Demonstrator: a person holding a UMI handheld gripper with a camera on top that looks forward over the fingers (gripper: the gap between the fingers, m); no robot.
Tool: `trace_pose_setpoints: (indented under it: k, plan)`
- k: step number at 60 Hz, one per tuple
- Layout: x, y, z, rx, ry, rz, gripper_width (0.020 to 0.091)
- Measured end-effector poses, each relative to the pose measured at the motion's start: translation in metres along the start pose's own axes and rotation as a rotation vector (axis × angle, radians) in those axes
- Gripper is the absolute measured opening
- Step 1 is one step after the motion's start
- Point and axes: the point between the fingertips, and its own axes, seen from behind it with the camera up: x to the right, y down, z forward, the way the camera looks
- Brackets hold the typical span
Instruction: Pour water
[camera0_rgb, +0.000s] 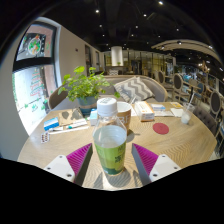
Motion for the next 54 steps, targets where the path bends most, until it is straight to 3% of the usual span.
trace_pose_setpoints:
  k: [6, 9, 17, 22, 38, 45, 54]
  plan:
    - [0.001, 0.004, 0.022, 0.015, 0.009, -0.011, 0.0645]
    - [-0.002, 0.004, 0.026, 0.028, 0.006, -0.013, 0.0534]
    - [-0.004, 0.002, 0.027, 0.054, 0.009, -0.046, 0.0482]
    - [-0.006, 0.000, 0.025, 0.048, 0.005, -0.068, 0.0412]
    - [-0.053, -0.057, -0.003, 0.084, -0.083, -0.099, 0.0391]
    - [-0.097, -0.105, -0.011, 0.098, -0.234, 0.129, 0.0390]
    - [-0.136, -0.166, 0.002, 0.059, -0.467, 0.633, 0.0389]
